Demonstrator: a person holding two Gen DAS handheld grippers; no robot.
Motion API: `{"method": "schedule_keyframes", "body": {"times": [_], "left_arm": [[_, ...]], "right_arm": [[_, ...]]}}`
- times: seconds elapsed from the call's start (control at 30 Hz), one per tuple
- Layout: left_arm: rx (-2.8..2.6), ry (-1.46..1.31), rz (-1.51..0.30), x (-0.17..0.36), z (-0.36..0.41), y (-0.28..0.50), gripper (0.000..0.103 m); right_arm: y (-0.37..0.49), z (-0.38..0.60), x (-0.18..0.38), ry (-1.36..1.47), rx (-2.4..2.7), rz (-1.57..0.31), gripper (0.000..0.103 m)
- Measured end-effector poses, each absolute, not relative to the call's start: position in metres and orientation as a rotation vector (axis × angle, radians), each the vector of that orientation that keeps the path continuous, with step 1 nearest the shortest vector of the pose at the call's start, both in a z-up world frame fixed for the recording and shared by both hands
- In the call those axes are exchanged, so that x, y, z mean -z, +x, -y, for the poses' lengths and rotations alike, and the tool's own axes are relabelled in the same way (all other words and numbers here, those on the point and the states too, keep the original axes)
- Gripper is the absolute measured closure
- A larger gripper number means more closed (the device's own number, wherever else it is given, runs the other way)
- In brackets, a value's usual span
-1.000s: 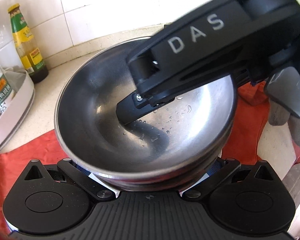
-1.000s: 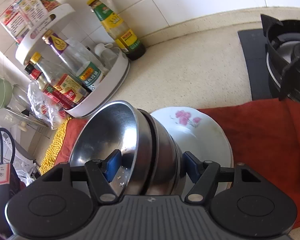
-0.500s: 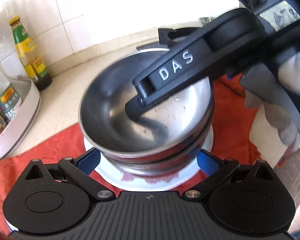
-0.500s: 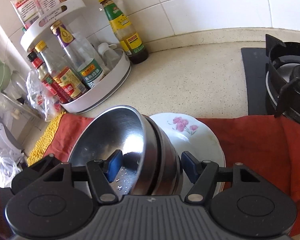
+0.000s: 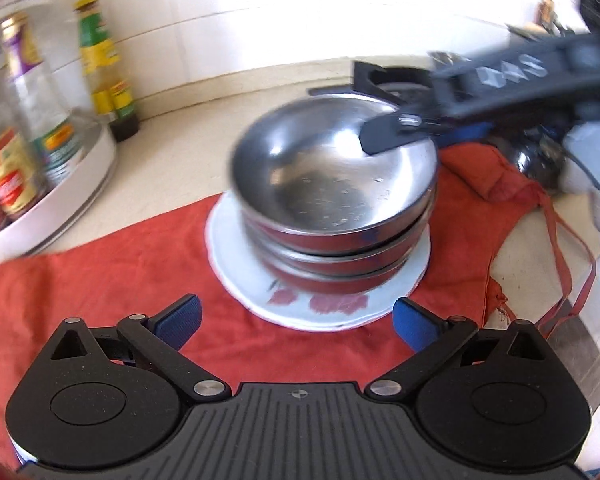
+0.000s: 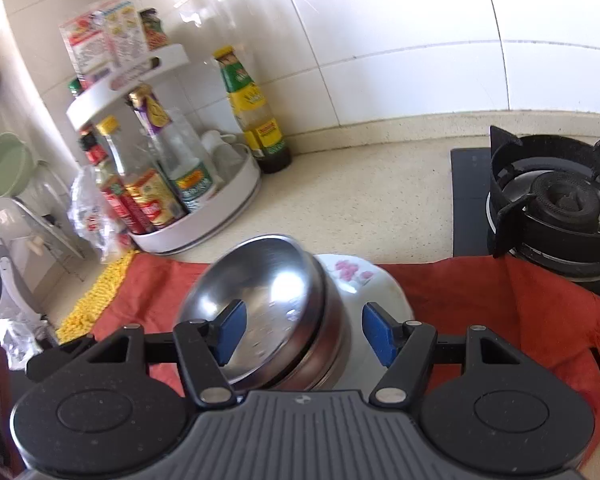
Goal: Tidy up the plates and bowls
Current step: 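Open the right gripper and withdraw it from the bowls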
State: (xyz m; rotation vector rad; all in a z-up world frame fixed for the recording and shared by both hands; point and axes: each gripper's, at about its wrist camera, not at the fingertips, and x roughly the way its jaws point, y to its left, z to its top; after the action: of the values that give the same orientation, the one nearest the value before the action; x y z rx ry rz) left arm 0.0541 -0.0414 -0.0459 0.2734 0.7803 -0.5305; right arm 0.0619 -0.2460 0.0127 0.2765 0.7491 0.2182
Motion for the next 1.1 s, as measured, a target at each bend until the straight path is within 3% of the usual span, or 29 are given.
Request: {"method": "schedule_keyframes", "body": {"times": [0.53, 1.1], "left_arm": [[0.161, 0.064, -0.646, -0.006, -0.03, 0.042, 0.0], [0.023, -0.052, -0.592, -0.027, -0.071, 0.035, 0.0]], "right_arm": [[0.02, 0.169, -0.063, 0.156, -0.305, -0.591, 0.036], [0.022, 0.133, -0.057, 0.079, -0.267, -0.583, 0.033]]}}
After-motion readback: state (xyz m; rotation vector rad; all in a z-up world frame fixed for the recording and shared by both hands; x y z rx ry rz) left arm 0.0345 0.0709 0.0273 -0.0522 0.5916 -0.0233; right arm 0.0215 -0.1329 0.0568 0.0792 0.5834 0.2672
